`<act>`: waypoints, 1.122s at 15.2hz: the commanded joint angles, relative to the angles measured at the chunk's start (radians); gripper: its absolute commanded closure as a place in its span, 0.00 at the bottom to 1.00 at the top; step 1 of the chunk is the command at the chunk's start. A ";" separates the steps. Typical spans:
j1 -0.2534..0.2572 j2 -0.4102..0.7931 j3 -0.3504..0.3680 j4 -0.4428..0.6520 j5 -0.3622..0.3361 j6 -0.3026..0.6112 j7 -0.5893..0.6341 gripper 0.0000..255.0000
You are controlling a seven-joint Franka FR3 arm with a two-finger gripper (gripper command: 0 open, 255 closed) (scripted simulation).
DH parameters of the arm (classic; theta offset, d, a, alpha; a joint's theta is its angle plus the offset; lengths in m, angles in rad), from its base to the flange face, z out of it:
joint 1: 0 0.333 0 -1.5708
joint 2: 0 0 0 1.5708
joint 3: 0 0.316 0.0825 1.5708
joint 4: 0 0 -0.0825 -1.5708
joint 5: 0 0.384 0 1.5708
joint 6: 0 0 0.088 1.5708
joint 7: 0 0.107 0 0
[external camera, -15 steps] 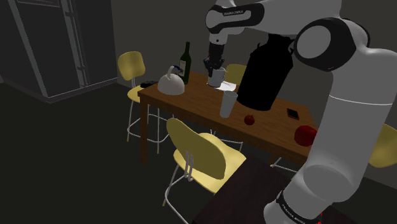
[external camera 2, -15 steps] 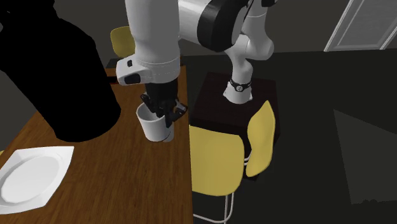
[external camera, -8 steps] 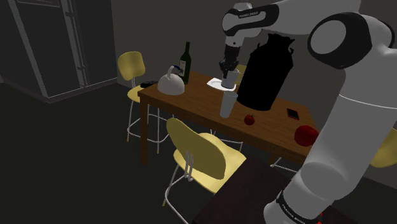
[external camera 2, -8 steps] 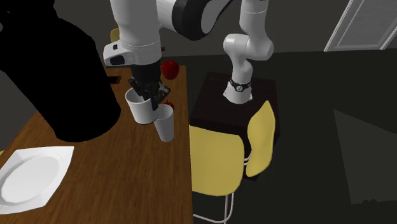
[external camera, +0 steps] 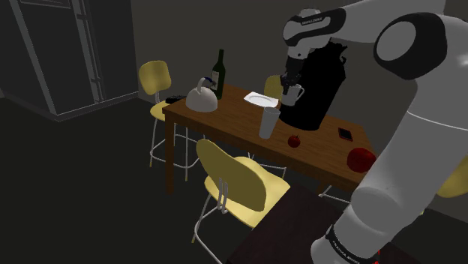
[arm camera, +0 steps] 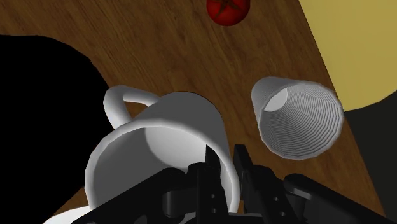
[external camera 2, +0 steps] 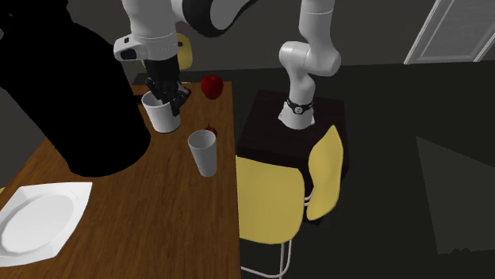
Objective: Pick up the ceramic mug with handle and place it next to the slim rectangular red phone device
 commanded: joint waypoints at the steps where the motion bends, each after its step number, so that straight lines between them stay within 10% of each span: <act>1: -0.023 -0.015 -0.019 -0.019 -0.001 0.007 -0.043 1.00; 17: -0.248 0.082 -0.174 0.087 0.075 0.001 -0.434 1.00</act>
